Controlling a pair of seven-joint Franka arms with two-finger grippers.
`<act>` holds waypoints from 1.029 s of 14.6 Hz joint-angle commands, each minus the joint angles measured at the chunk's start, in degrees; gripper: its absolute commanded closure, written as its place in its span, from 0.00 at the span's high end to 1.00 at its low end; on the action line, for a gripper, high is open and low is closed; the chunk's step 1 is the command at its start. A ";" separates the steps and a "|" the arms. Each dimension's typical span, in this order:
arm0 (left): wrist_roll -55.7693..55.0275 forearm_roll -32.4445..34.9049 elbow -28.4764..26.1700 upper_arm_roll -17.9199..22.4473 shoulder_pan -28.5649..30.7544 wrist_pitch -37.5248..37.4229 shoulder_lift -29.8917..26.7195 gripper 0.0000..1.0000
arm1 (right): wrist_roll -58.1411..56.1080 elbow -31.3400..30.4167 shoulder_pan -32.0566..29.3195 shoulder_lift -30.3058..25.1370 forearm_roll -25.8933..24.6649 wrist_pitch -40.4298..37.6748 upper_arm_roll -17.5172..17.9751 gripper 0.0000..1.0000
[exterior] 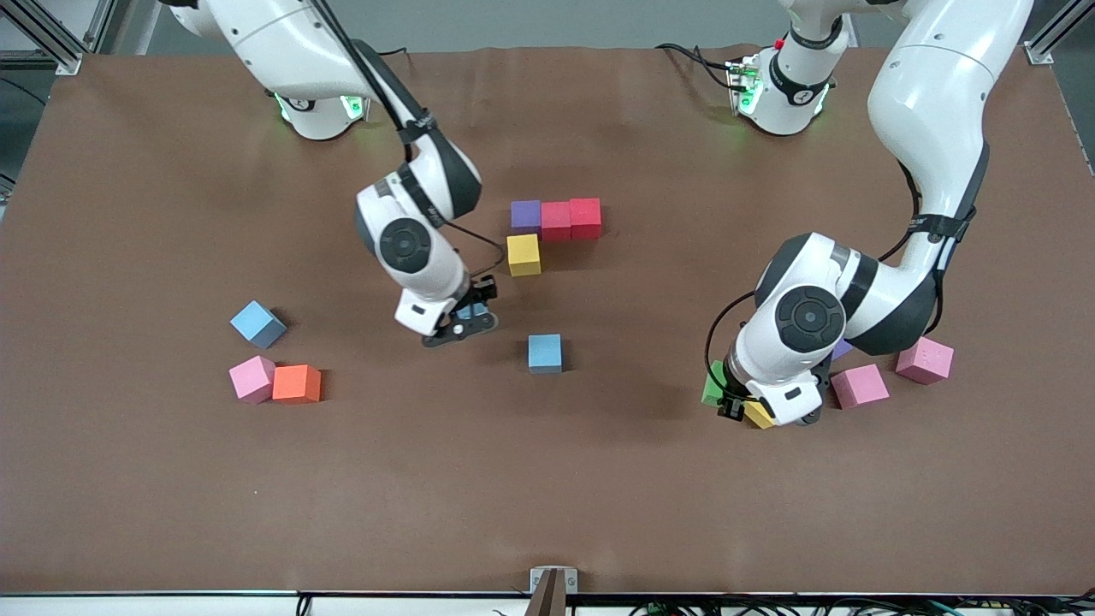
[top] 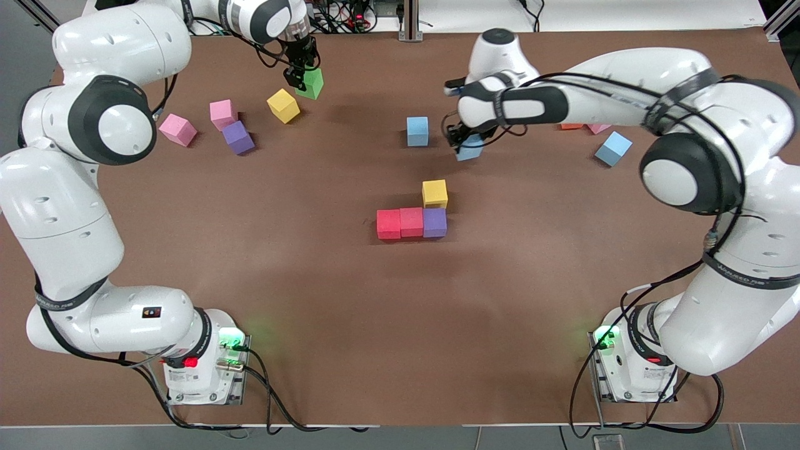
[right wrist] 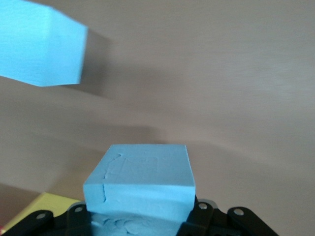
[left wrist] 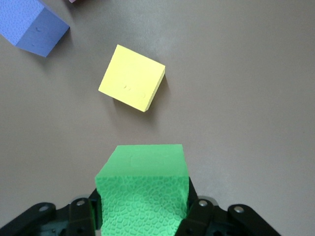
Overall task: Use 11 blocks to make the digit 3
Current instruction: 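Carry light blue toward yellow with the right gripper while the left gripper carries green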
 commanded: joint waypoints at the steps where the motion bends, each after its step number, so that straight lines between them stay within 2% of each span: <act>1: 0.38 -1.06 -0.36 -0.25 0.28 -1.12 -1.61 0.03 | 5.12 4.18 3.18 4.14 0.92 -0.26 -0.70 0.21; 6: 0.38 -1.49 -0.36 -0.25 0.45 -1.12 -1.70 0.03 | 11.99 6.39 7.05 7.22 0.84 0.79 -0.79 0.21; 15: 1.17 -3.16 0.87 -0.17 -0.16 -1.03 -1.44 0.03 | 14.46 4.98 8.90 7.49 0.92 3.08 -0.70 0.24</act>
